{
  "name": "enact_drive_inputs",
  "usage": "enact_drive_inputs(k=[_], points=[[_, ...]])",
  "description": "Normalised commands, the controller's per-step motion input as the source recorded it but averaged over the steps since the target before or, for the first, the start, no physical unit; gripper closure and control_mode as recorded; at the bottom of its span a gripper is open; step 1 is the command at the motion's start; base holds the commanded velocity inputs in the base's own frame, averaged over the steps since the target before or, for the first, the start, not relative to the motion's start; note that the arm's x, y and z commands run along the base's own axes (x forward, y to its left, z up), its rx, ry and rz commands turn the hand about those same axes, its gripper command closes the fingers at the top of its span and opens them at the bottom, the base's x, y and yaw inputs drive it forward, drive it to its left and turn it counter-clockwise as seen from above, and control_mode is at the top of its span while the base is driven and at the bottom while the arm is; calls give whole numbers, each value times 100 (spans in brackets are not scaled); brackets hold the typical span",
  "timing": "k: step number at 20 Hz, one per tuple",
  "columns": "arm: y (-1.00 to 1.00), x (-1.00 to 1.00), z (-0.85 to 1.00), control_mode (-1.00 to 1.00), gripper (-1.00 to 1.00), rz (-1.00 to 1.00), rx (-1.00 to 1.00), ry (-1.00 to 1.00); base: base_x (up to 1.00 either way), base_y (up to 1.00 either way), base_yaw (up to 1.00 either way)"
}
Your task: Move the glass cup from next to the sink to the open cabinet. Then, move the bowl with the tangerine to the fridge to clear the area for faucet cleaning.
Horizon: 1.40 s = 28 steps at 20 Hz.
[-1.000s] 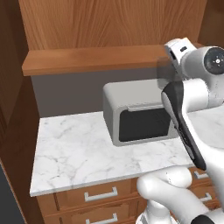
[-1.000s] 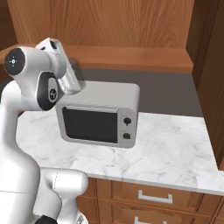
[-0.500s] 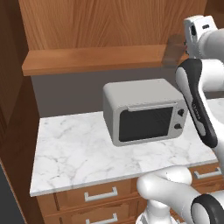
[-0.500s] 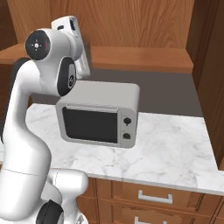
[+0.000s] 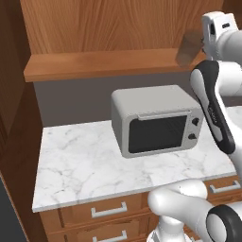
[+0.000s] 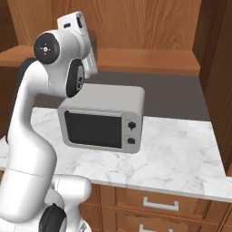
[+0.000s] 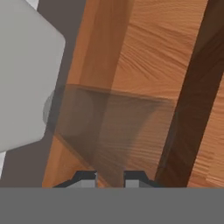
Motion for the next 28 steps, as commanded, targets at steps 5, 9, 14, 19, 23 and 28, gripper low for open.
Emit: enact_drive_inputs(k=[5, 9, 14, 19, 23, 28], points=[[-7, 60, 0, -100, 100, 0, 13, -1, 0, 0, 0], [-11, 59, 0, -100, 100, 0, 12, 5, 0, 0, 0], [-5, 46, 0, -100, 100, 0, 2, 8, 0, 0, 0], [-1, 34, 0, -100, 100, 0, 0, 1, 0, 0, 0], [0, 26, -11, -100, 100, 0, -4, 1, 0, 0, 0], [1, 18, -18, -100, 100, 0, -9, 9, 0, 0, 0]])
